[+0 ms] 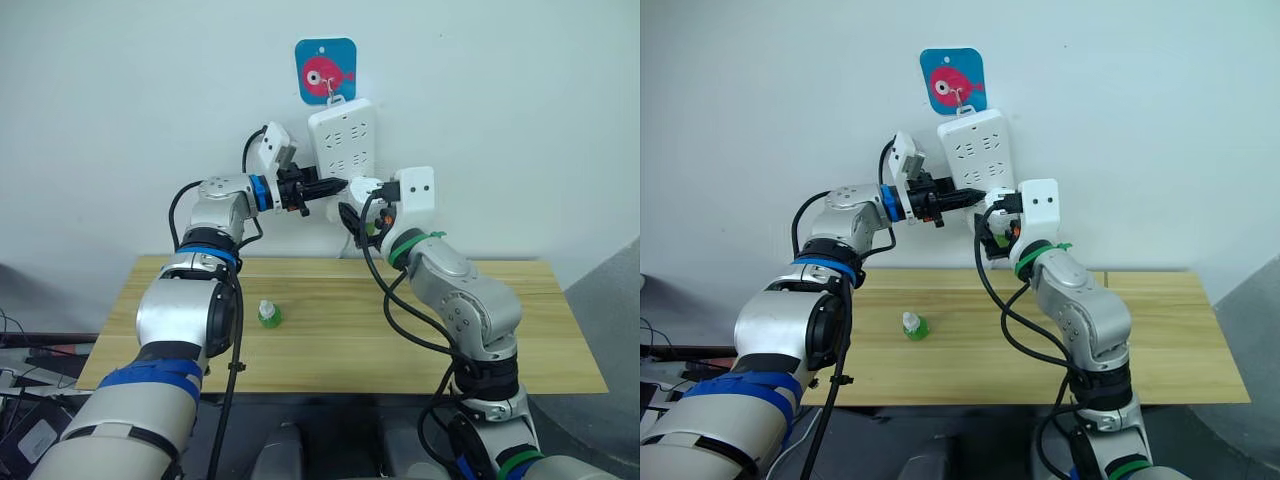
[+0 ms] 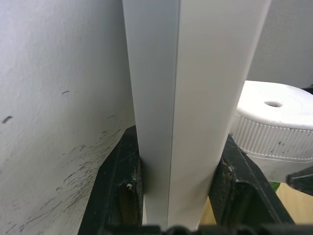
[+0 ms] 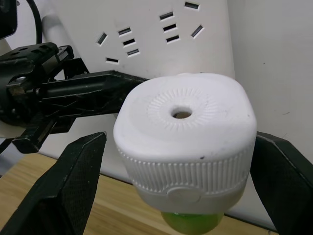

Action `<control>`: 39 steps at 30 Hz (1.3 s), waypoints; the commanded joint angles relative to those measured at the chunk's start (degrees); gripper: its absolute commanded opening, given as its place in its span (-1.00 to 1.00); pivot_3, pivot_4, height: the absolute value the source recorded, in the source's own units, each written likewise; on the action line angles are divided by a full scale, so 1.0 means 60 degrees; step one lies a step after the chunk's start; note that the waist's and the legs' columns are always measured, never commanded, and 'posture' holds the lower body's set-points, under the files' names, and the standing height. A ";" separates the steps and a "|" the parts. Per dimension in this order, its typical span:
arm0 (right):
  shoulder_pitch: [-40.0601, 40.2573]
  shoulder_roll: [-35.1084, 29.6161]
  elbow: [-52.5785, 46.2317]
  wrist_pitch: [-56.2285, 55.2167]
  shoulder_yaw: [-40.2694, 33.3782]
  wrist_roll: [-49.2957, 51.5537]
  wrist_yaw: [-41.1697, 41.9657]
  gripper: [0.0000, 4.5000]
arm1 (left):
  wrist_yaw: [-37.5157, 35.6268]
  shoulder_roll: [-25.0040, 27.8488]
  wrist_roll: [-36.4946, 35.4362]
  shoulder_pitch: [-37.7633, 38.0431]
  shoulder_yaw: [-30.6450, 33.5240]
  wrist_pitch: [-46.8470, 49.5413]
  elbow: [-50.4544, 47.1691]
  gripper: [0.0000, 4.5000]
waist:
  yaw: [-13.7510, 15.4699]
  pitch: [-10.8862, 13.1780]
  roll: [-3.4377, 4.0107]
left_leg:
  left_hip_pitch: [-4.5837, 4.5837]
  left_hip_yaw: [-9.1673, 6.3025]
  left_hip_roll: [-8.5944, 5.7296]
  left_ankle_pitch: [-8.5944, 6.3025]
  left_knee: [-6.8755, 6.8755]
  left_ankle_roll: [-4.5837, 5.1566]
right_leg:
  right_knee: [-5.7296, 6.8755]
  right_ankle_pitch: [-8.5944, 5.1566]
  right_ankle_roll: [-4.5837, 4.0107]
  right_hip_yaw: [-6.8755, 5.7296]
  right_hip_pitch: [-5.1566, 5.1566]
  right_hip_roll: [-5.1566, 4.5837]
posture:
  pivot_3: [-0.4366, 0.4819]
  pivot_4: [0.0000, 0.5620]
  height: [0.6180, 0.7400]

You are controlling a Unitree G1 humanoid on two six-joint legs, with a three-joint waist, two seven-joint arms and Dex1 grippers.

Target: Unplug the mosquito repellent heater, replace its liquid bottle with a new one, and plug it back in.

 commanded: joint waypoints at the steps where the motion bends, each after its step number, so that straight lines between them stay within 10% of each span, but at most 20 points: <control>1: -0.0266 0.0090 -0.0020 -0.0509 -0.0138 -0.0192 -0.0104 1.00 | 0.0008 -0.0131 -0.0019 -0.0272 -0.0046 -0.0106 -0.0272 -0.41 | 0.0007 0.0000 0.0000 | 0.0000 0.0000 0.0000 0.0000 0.0000 0.0000 | 0.0000 0.0000 0.0000 0.0000 0.0000 0.0000 | -0.30 -0.35 1.00; 8: -0.0225 -0.0010 -0.0009 -0.0871 -0.0064 -0.0336 0.0019 0.32 | 0.0214 -0.0171 0.0014 -0.0307 -0.0038 -0.0189 -0.0215 -0.41 | 0.0018 0.0003 0.0001 | 0.0000 0.0001 0.0000 0.0000 0.0000 0.0000 | -0.0003 0.0000 0.0000 0.0001 0.0001 0.0000 | -0.32 -0.35 1.00; 29: 0.0808 -0.1341 -0.2751 0.0763 0.0235 -0.0845 0.0100 0.32 | 0.1523 -0.0170 0.0240 -0.0403 0.0070 -0.0586 0.0077 -0.41 | 0.0107 0.0006 -0.0004 | -0.0021 -0.0018 -0.0007 0.0004 0.0014 0.0000 | -0.0019 0.0000 0.0001 -0.0003 0.0009 0.0003 | -0.34 -0.36 1.00; 39: 0.1183 -0.1939 -0.2704 0.0173 -0.0722 -0.0787 0.0493 0.32 | 0.1554 0.0579 0.0096 0.0043 0.0276 -0.0442 -0.0156 0.91 | 0.0041 0.0006 -0.0004 | 0.0017 0.0002 -0.0009 0.0017 0.0015 -0.0002 | 0.0032 0.0000 0.0001 0.0015 0.0009 0.0011 | -0.30 -0.43 1.00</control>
